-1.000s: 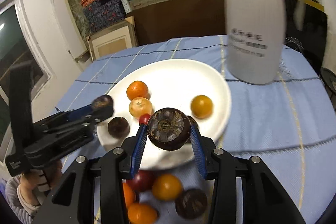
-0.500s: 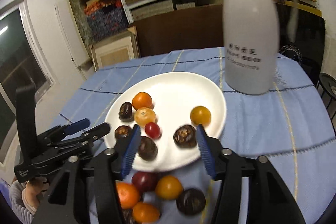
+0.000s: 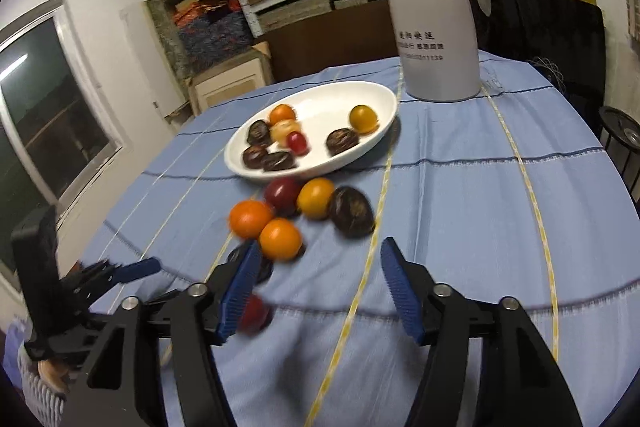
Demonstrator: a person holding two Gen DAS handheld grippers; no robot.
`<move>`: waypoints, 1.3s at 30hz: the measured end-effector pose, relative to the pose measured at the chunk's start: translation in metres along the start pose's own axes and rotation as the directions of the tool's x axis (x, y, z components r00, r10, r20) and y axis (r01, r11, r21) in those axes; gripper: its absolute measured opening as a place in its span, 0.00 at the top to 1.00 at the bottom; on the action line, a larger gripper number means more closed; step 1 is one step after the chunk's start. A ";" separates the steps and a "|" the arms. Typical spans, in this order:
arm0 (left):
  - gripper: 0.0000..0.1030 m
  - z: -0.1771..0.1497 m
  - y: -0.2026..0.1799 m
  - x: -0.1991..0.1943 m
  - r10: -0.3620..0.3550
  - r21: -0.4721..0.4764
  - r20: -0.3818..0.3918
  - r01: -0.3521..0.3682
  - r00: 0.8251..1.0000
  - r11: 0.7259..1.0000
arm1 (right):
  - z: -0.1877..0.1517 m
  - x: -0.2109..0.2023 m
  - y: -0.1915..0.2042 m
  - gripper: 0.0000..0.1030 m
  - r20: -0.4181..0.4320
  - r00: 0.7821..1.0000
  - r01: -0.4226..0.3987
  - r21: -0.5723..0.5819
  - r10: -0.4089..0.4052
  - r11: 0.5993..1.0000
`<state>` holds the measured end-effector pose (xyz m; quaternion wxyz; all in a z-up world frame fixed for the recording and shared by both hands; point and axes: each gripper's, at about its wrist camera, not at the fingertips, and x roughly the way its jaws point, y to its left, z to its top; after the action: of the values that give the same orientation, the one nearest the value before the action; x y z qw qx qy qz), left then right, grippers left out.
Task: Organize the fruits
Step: 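Release both dates onto the white plate and pull both tools back, then grasp a yellow tomato with the left tool while the right tool grasps a red tomato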
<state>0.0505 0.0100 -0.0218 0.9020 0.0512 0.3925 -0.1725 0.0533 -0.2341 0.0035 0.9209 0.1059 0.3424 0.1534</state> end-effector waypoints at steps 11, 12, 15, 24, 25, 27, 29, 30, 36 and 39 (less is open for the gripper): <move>0.50 -0.006 -0.029 0.018 -0.047 0.117 -0.064 0.054 0.997 0.992 | -0.020 -0.007 -0.004 0.31 -0.023 1.000 -0.003 0.025 0.003 1.000; 0.52 -0.006 -0.028 0.020 -0.054 0.111 -0.072 0.062 0.996 0.992 | -0.021 -0.007 -0.005 0.31 -0.025 1.000 -0.002 0.024 0.002 1.000; 0.54 -0.003 -0.028 0.026 -0.059 0.110 -0.082 0.068 0.995 0.992 | -0.022 -0.006 -0.002 0.31 -0.034 0.999 0.002 0.018 -0.001 1.000; 0.59 -0.001 -0.023 0.024 -0.009 0.113 -0.054 0.015 0.999 0.993 | -0.026 0.007 0.011 0.31 -0.071 0.997 0.019 -0.040 -0.022 0.999; 0.59 0.000 -0.018 0.019 -0.003 0.094 -0.039 0.007 0.999 0.996 | -0.027 0.009 0.014 0.31 -0.078 0.997 0.021 -0.052 -0.025 0.998; 0.61 0.004 -0.004 0.012 0.013 0.044 -0.012 -0.013 1.000 0.999 | -0.029 0.015 0.024 0.31 -0.095 0.995 0.025 -0.087 -0.033 0.996; 0.61 0.006 0.010 0.011 0.037 -0.011 -0.009 -0.037 0.999 0.999 | -0.030 0.021 0.032 0.31 -0.110 0.993 0.024 -0.117 -0.037 0.993; 0.61 0.008 0.018 0.011 0.046 -0.042 -0.013 -0.047 0.999 0.998 | -0.031 0.024 0.037 0.31 -0.118 0.992 0.022 -0.130 -0.037 0.991; 0.61 0.009 0.027 0.011 0.052 -0.078 -0.017 -0.053 0.998 0.996 | -0.032 0.045 0.065 0.31 -0.160 0.986 0.016 -0.205 -0.050 0.979; 0.61 0.005 0.022 0.010 0.054 -0.058 -0.014 -0.055 0.998 0.997 | -0.034 0.050 0.074 0.33 -0.176 0.983 0.007 -0.231 -0.049 0.973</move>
<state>0.0680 0.0273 -0.0264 0.9050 0.0365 0.4015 -0.1357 0.0517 -0.1447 -0.0296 0.8941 -0.0202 0.4061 0.1878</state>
